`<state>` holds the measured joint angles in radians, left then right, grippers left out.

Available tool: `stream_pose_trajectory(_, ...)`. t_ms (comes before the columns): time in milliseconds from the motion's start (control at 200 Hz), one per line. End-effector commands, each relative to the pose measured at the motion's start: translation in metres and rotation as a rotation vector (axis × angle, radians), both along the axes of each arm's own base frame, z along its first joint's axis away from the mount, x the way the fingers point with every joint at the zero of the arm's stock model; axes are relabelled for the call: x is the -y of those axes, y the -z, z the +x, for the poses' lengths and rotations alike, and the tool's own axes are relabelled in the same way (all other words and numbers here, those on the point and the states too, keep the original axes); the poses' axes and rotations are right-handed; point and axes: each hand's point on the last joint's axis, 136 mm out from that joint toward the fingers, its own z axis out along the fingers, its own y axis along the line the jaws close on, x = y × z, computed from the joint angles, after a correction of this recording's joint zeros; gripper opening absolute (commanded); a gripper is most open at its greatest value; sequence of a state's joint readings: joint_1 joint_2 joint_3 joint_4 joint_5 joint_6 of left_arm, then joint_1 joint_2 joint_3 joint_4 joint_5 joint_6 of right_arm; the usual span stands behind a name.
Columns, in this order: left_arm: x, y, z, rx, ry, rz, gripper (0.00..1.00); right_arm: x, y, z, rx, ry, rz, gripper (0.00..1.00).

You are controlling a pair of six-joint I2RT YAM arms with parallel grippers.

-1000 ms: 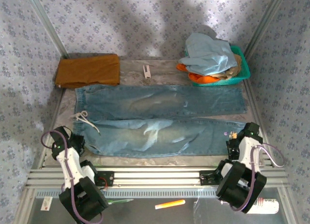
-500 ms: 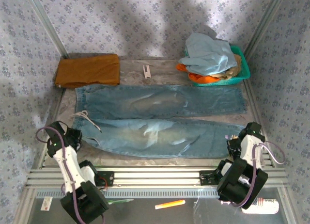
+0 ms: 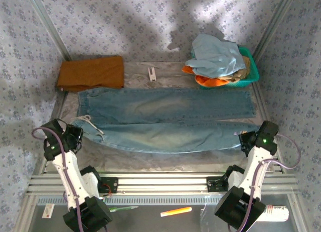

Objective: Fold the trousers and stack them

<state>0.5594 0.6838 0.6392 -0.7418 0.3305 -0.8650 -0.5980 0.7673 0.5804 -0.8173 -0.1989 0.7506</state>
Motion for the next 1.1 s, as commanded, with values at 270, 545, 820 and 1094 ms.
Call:
stream_pose_trajectory(270,-0.001,-0.105,0.011,0.161,0.039,0.111,0.0,0.012,-0.065,0.013,0.165,0.023,-0.107,0.0)
stream_pose_trajectory(545,0.002,-0.149,-0.006,0.175,0.045,0.241,0.0,0.01,-0.099,0.008,0.202,0.018,-0.144,0.0)
stream_pose_trajectory(820,-0.008,-0.164,0.018,0.242,0.04,0.27,0.0,0.036,-0.115,0.031,0.245,0.041,-0.228,0.0)
stream_pose_trajectory(1094,-0.027,-0.142,0.057,0.203,0.045,0.258,0.0,0.035,-0.099,0.094,0.152,-0.131,-0.272,0.0)
